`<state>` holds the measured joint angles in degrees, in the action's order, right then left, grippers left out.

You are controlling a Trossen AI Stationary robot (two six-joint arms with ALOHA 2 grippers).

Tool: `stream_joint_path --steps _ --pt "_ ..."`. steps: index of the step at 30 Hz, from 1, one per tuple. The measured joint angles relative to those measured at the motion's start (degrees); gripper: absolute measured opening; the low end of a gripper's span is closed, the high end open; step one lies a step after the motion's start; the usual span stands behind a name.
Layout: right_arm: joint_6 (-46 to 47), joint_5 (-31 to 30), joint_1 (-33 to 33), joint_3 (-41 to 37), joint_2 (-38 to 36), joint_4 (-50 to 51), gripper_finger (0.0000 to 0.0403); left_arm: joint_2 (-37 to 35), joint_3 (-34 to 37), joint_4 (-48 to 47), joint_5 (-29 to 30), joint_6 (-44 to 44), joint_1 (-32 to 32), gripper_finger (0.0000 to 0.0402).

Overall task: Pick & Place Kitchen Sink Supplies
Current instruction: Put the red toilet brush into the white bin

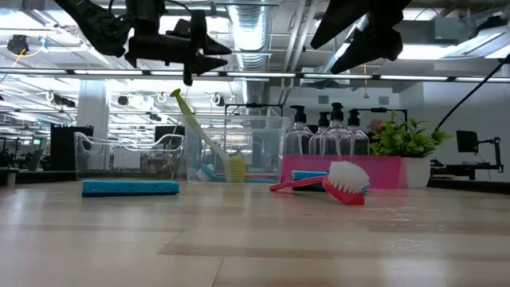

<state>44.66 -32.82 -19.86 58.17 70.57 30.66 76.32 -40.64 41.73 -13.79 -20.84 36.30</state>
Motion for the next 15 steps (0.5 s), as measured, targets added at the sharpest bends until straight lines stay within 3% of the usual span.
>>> stream_joint_path --steps 7,15 --pt "3.07 0.0 0.04 0.0 0.0 0.2 0.0335 -5.85 0.0 -1.34 -3.77 10.89 -1.26 0.0163" --pt "8.68 1.19 0.09 -0.39 4.95 2.06 0.033 -15.27 0.0 -12.34 -3.77 16.16 -5.38 0.0163"
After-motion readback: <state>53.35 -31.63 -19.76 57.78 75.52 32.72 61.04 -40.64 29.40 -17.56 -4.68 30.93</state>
